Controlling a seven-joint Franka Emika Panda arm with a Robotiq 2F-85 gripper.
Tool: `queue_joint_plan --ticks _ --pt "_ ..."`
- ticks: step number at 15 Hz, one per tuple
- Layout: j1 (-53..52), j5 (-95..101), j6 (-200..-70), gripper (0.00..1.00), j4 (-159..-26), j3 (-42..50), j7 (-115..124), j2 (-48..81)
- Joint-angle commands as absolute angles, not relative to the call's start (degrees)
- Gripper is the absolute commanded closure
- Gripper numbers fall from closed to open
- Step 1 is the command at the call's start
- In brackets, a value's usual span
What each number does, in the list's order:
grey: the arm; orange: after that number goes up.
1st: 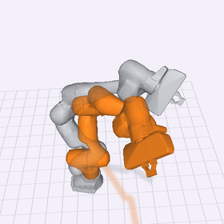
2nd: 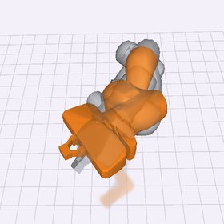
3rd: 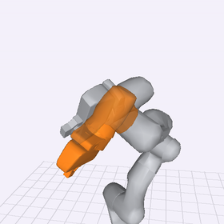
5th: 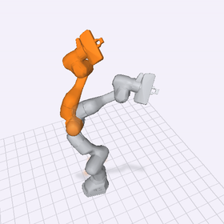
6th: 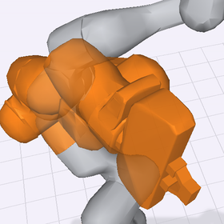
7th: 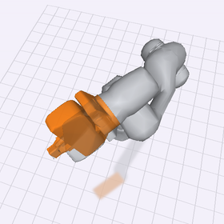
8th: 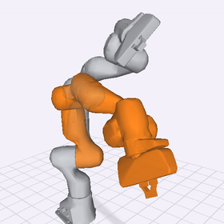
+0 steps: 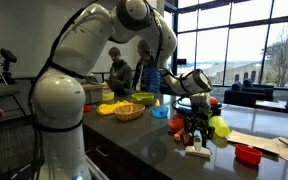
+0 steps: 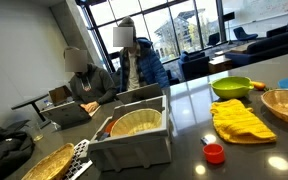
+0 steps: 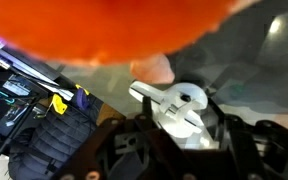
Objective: Move the white clip to the left
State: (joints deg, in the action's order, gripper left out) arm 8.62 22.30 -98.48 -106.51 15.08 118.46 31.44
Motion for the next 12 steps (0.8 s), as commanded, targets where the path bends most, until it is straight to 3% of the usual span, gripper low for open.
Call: queue_joint_plan --ticks 1,3,12 --pt "8.43 21.95 -97.55 0.77 -104.81 15.67 117.55 32.32" --pt "8.39 22.02 -97.41 0.83 -104.52 15.7 117.58 32.42" --pt "8.23 22.13 -98.1 0.84 -106.16 15.68 117.37 29.97"
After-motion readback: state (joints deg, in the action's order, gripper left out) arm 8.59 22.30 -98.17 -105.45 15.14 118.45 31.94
